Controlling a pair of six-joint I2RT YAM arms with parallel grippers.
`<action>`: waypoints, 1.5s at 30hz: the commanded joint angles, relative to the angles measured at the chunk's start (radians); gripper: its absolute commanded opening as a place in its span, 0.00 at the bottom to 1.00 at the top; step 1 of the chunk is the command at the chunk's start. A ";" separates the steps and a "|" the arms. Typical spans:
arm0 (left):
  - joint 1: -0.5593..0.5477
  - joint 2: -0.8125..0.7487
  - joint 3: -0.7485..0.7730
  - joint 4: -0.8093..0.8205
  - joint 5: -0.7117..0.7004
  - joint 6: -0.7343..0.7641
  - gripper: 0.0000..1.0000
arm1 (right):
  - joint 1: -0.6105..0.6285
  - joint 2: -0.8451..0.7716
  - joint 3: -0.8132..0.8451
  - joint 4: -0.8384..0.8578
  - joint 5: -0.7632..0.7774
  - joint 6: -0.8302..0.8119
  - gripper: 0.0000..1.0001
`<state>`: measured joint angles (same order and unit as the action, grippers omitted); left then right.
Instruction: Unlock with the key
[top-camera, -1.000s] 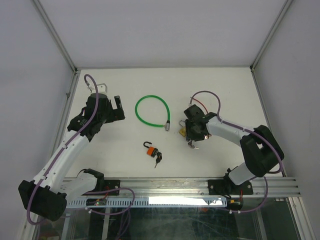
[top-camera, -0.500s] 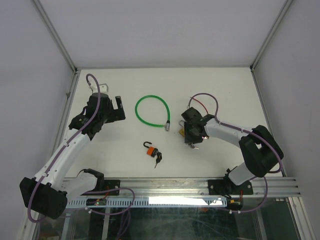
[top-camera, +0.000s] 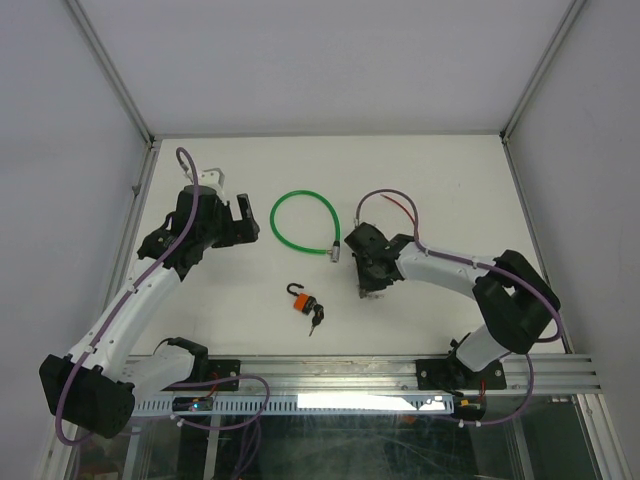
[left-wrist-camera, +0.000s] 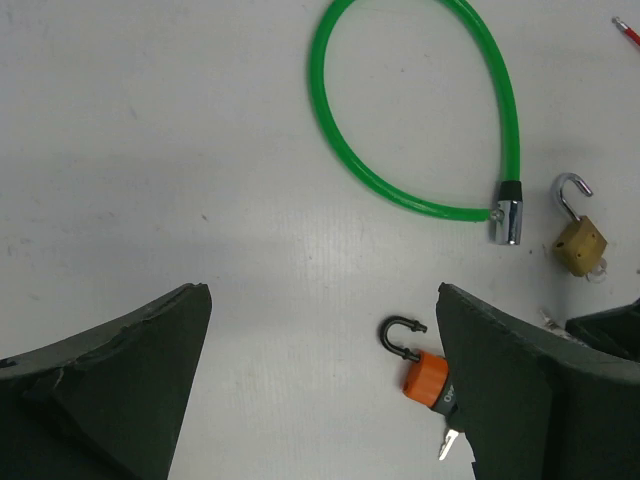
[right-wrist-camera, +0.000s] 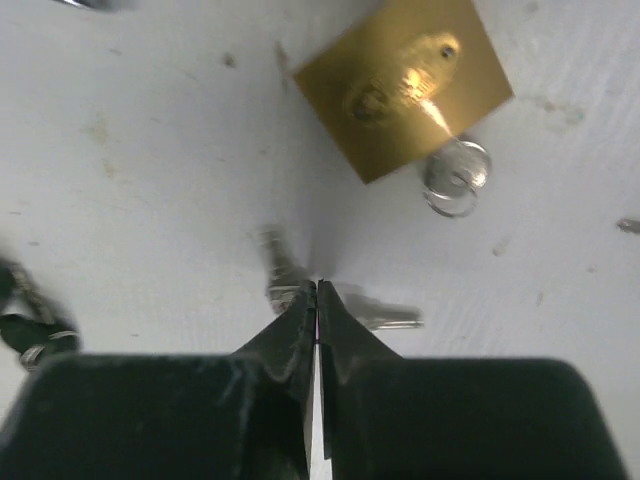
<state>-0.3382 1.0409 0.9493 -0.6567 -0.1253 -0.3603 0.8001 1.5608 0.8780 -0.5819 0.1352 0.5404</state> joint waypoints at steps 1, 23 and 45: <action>0.011 -0.008 0.006 0.063 0.145 -0.032 0.99 | 0.034 -0.003 0.024 0.041 -0.049 -0.012 0.00; 0.011 -0.004 -0.060 0.075 0.238 -0.127 0.99 | 0.127 0.078 0.220 0.012 -0.156 -0.336 0.41; 0.011 -0.163 -0.035 -0.062 -0.085 -0.092 0.99 | 0.146 0.135 0.234 0.024 -0.452 -1.292 0.57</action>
<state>-0.3382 0.8989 0.8906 -0.7288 -0.1192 -0.4713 0.9428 1.6791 1.0855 -0.5415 -0.2295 -0.5438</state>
